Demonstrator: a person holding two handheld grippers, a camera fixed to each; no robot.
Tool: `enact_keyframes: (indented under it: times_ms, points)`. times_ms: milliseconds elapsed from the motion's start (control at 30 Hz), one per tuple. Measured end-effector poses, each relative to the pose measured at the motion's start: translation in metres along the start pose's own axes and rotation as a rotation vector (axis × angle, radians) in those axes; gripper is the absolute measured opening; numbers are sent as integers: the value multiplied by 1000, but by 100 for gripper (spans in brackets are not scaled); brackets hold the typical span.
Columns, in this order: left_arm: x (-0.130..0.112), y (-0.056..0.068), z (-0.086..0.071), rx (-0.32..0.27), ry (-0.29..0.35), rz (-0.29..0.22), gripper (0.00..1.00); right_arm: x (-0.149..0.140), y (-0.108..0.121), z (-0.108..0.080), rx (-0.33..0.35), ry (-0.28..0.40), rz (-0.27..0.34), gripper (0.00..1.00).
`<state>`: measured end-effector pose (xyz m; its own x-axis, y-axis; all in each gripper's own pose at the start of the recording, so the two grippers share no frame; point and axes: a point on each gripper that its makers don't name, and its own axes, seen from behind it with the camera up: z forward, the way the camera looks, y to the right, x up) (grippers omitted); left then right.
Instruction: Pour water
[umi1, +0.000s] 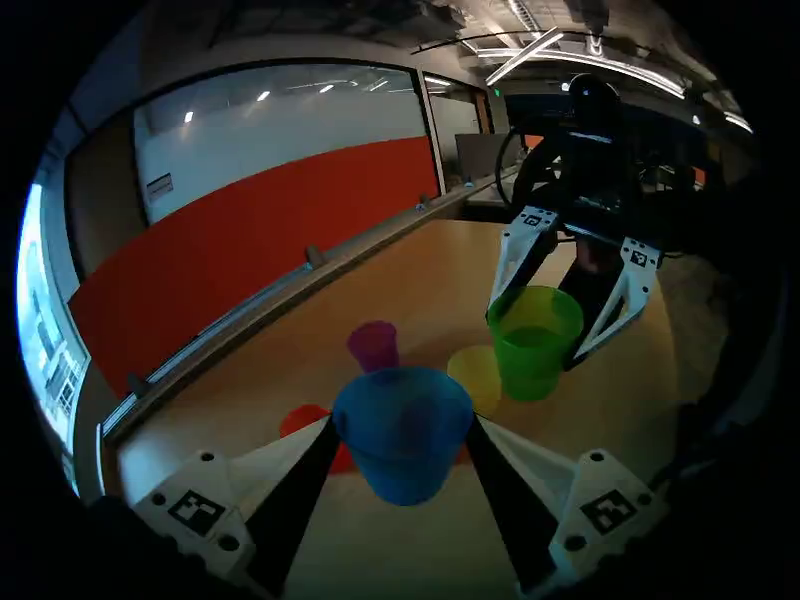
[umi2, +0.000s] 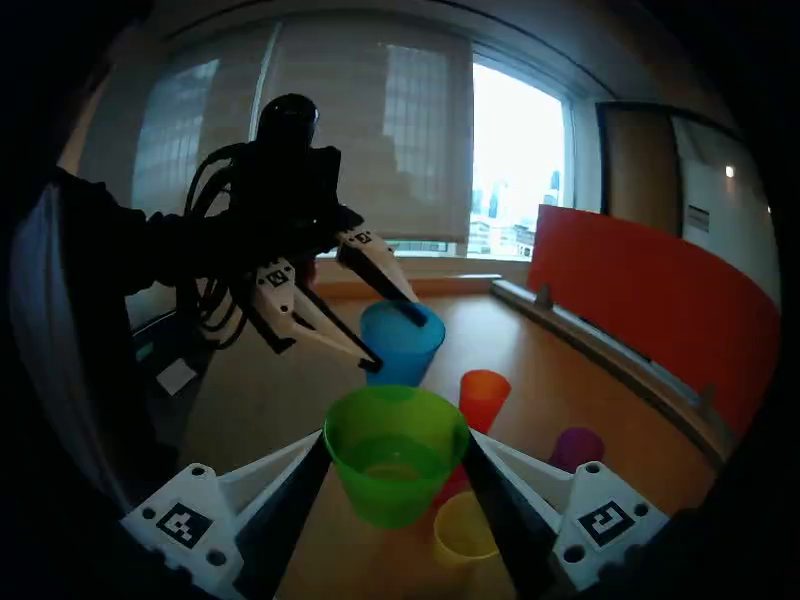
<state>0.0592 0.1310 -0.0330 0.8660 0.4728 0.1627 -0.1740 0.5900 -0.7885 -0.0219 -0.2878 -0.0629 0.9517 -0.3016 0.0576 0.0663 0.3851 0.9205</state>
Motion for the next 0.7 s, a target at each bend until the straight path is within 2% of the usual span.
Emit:
enact_keyframes:
  times_ms: [700]
  points:
    - [-51,14,17,-73,-146,51,88,-31,-13,15,54,-97,-21,92]
